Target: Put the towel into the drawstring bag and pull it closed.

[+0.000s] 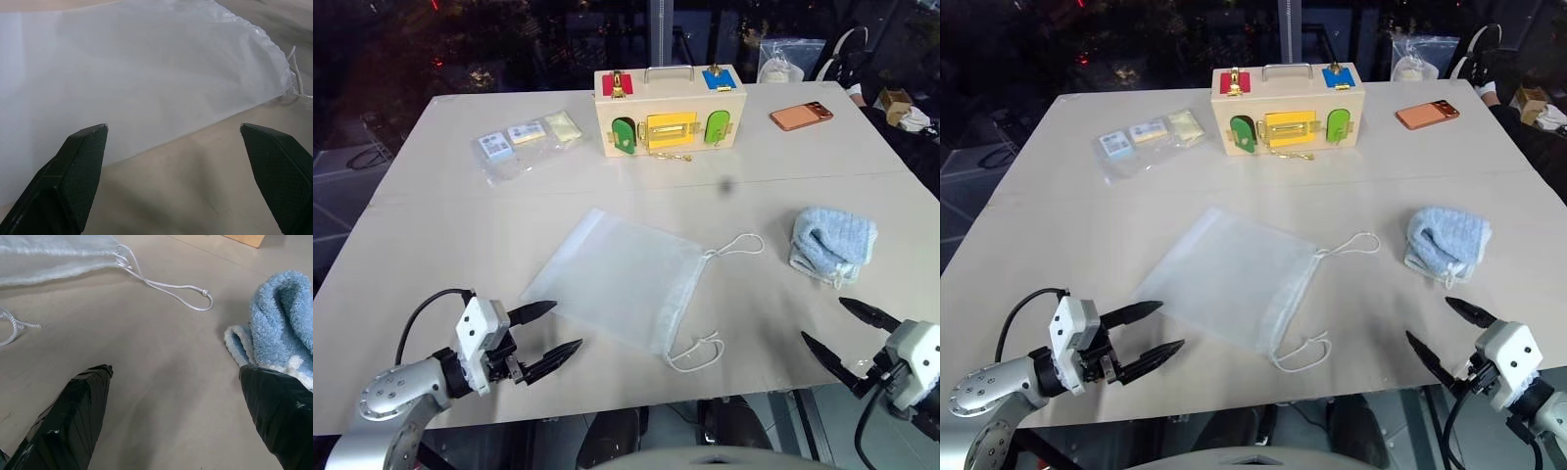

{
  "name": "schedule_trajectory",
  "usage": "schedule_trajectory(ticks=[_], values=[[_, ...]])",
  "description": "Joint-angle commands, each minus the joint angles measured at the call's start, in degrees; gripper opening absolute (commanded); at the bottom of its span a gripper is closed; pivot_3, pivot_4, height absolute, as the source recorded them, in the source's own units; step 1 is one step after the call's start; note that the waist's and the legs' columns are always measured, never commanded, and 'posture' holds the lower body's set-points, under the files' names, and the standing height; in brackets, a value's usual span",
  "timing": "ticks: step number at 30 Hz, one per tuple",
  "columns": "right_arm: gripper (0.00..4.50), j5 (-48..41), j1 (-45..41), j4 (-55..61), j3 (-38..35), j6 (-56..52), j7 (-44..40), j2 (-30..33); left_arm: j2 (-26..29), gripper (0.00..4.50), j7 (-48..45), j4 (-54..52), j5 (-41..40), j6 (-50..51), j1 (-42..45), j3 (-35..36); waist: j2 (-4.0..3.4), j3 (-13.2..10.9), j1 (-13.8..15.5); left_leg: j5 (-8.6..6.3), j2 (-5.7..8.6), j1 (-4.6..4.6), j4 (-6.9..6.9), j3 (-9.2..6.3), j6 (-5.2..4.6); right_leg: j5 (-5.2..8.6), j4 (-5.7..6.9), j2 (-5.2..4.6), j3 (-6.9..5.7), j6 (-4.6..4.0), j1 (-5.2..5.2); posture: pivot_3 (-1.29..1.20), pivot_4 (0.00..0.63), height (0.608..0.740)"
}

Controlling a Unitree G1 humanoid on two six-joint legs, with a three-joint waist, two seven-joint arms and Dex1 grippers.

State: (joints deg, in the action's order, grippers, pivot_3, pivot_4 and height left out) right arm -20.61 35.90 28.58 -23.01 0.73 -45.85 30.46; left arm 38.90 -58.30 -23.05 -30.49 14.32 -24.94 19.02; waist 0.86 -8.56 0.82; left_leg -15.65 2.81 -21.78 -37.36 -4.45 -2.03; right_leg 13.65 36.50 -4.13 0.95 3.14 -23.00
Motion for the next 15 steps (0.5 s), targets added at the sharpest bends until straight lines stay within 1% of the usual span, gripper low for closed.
schedule_trajectory(ticks=[1, 3, 4, 5, 8, 9, 10, 13, 14, 15], values=[[4.48, -1.0, -0.3, 2.0, -0.3, 2.0, -1.0, 0.4, 2.8, 4.50, 0.2, -3.5, -3.5, 3.8, 4.0, -0.5, -0.01, 0.0, 0.0, 0.00, 0.00, 0.00, 0.00, 0.00, 0.00, 0.00, 0.00, 0.00, 0.00, 0.00, 0.00, 0.00, 0.150, 0.740], [4.48, -1.9, -0.3, 4.3, 0.4, 2.8, -2.7, 1.4, 6.7, 4.50, 2.7, -7.8, -11.0, 14.5, 11.3, -2.0, -0.02, -0.1, 0.8, 0.01, 0.01, -0.03, -0.03, -0.09, 0.00, 0.00, 0.01, 0.02, -0.10, 0.00, 0.01, 0.00, 0.150, 0.740], [4.48, -2.3, 0.0, 5.6, 0.6, 3.2, -3.7, 1.8, 8.3, 4.50, 5.5, -9.8, -11.5, 19.3, 15.5, -3.8, -0.02, -0.1, 0.8, 0.02, 0.01, -0.07, -0.18, -0.29, 0.01, 0.00, 0.04, 0.06, -0.28, 0.00, 0.02, 0.00, 0.150, 0.740], [4.48, -2.5, 0.3, 6.3, 0.7, 3.3, -4.1, 2.0, 9.3, 4.50, 7.5, -10.6, -11.3, 22.0, 18.0, -5.1, -0.10, -0.1, 1.0, 0.02, 0.01, -0.06, -0.21, -0.30, 0.01, -0.01, 0.04, 0.07, -0.31, 0.00, 0.03, 0.00, 0.150, 0.740], [4.48, -3.8, 1.7, 9.9, 0.9, 2.6, -5.0, 2.7, 10.6, 4.50, 11.2, -11.0, -18.8, 34.5, 30.2, -11.0, -0.27, -0.1, 0.8, 0.02, 0.07, 0.12, -0.20, -0.24, 0.01, -0.01, 0.04, 0.08, -0.23, 0.03, 0.30, 0.00, 0.150, 0.740], [4.48, -3.9, 1.9, 10.5, 1.0, 2.3, -4.9, 2.8, 10.8, 4.50, 11.8, -10.6, -20.0, 37.4, 32.9, -12.4, -0.25, -0.1, 0.5, 0.02, 0.10, 0.12, -0.20, -0.24, 0.00, -0.12, 0.06, 0.12, -0.26, 0.25, 0.29, 0.00, 0.150, 0.740], [4.48, -3.8, 2.1, 11.2, 1.2, 1.8, -4.7, 3.0, 9.9, 4.50, 13.1, -9.3, -17.9, 39.3, 36.5, -15.7, -0.25, -0.1, 0.0, 0.02, 0.10, 0.11, -0.19, -0.25, 0.01, -0.13, 0.07, 0.17, -0.29, 0.26, 0.28, 0.00, 0.150, 0.740], [4.48, -2.8, 2.0, 12.9, 1.7, 1.0, -3.1, 3.0, 6.5, 4.50, 14.6, -5.0, -10.1, 40.5, 46.8, -27.5, -0.17, -0.1, 0.0, 0.04, 0.15, 0.11, -0.16, -0.24, 0.04, -0.15, 0.08, 0.38, -0.35, 0.27, 0.26, 0.00, 0.150, 0.740], [4.48, -2.6, 1.8, 13.2, 1.8, 0.7, -2.6, 2.9, 5.5, 4.50, 14.8, -3.7, -7.8, 40.2, 49.1, -30.6, -0.17, -0.1, -0.1, 0.04, 0.15, 0.12, -0.16, -0.21, 0.05, -0.15, 0.08, 0.40, -0.35, 0.27, 0.26, 0.00, 0.150, 0.740], [4.48, -2.0, 2.0, 13.5, 1.8, 0.6, -2.4, 3.0, 5.2, 4.50, 14.1, -1.9, -2.2, 36.5, 50.8, -35.7, -0.17, -0.1, -0.2, 0.07, 0.16, 0.14, -0.16, -0.17, 0.09, -0.15, 0.08, 0.41, -0.29, 0.27, 0.27, 0.00, 0.150, 0.740]])
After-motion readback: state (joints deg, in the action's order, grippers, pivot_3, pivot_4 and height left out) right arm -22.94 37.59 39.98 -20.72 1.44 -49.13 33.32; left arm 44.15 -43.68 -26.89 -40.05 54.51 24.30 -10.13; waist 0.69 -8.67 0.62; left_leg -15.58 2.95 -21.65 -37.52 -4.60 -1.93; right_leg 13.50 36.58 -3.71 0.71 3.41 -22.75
